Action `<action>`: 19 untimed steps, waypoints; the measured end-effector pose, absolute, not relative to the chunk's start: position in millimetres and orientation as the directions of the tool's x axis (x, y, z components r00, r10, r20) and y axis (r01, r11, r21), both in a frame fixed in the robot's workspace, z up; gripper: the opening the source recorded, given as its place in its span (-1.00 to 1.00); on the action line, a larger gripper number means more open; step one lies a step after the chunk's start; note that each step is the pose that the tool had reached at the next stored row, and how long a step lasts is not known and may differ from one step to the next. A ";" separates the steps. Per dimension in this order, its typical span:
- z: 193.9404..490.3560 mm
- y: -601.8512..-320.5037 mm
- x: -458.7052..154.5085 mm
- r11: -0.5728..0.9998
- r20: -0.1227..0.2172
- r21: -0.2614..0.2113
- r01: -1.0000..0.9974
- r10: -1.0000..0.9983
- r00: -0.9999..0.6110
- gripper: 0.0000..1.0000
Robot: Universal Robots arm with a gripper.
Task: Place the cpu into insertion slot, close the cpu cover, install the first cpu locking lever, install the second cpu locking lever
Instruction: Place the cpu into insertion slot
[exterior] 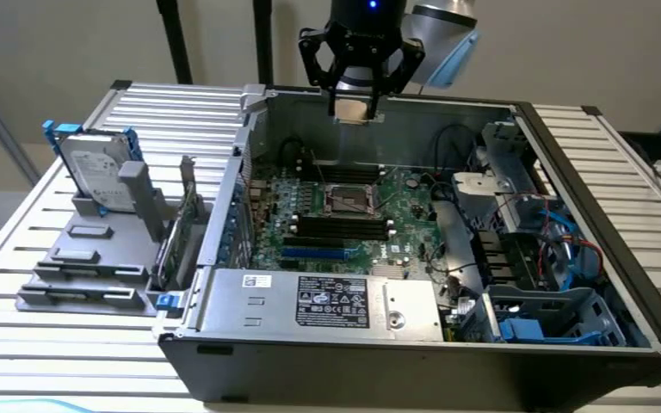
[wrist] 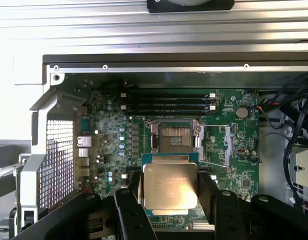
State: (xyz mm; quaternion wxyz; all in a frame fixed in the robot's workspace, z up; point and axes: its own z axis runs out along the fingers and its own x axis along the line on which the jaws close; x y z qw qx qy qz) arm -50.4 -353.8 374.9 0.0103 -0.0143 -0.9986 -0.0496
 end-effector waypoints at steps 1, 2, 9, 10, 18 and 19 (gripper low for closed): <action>374.8 -353.8 -50.4 0.995 0.022 0.099 0.030 0.028 -0.999 0.09; 374.8 -353.8 -50.4 0.995 0.022 0.099 0.030 0.028 -0.999 0.09; 373.7 -352.1 -43.3 0.994 0.022 0.097 0.044 0.043 -0.999 0.09; 373.4 -352.1 -43.1 0.994 0.022 0.097 0.055 0.053 -0.998 0.09; 369.1 -352.0 -42.8 0.980 0.022 0.096 0.173 0.171 -0.985 0.09; 368.2 -352.0 -42.8 0.977 0.022 0.096 0.189 0.188 -0.982 0.09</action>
